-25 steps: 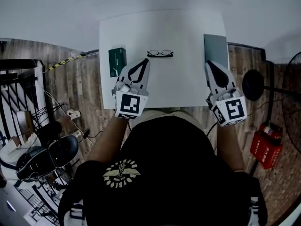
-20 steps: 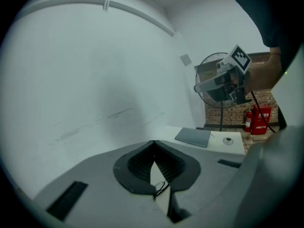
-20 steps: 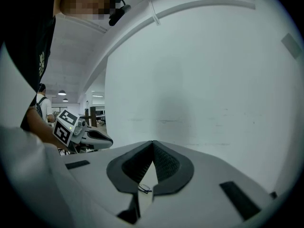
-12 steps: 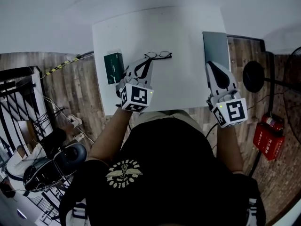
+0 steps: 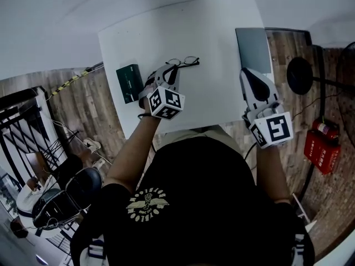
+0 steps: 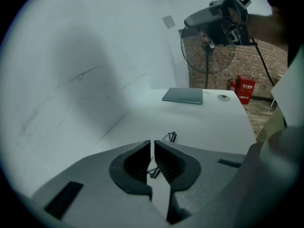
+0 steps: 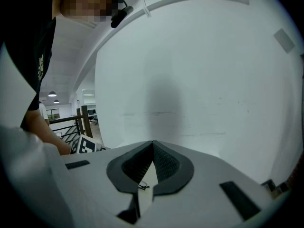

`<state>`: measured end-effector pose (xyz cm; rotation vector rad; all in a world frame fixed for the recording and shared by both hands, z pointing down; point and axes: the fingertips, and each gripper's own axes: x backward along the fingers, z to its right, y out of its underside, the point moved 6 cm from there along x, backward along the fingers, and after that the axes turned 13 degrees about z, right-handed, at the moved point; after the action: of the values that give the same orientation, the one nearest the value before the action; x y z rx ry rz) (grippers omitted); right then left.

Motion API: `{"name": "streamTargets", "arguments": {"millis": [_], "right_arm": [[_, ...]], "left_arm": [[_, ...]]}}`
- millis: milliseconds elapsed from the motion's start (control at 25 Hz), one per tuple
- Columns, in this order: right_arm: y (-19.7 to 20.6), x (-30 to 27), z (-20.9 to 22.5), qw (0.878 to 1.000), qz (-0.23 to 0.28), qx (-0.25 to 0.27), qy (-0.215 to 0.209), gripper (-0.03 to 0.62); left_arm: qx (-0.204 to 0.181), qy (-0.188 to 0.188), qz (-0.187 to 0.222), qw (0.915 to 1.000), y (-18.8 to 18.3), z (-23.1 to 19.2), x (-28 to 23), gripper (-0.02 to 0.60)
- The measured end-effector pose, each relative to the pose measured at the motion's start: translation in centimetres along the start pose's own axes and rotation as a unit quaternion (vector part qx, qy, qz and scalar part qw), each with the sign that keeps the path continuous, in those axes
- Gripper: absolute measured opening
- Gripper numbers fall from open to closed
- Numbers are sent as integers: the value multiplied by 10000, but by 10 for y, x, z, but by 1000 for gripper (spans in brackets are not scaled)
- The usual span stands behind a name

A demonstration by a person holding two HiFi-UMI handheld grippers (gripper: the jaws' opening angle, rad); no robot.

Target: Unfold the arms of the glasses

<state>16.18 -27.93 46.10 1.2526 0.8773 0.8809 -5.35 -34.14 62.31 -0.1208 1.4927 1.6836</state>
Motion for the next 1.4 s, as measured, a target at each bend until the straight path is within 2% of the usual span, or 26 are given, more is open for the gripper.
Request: {"name": "streamTargets", "arguments": {"millis": [160, 360, 640, 1000, 1400], "right_arm": [[2, 1, -2, 10000, -50, -9, 32, 0], [3, 4, -4, 9999, -100, -30, 48, 0], [8, 9, -3, 9998, -128, -106, 96, 0], [13, 14, 3, 9994, -196, -206, 197, 0], [17, 18, 8, 9987, -233, -370, 280, 0]], "left_arm": [[-334, 176, -374, 9986, 18, 7, -20, 10], [-724, 315, -646, 9948, 31, 16, -39, 30], [-1014, 456, -1069, 9880, 47, 25, -62, 67], [-1332, 481, -1335, 9809, 57, 25, -83, 101], [-1495, 447, -1340, 9786, 49, 20, -95, 101]]}}
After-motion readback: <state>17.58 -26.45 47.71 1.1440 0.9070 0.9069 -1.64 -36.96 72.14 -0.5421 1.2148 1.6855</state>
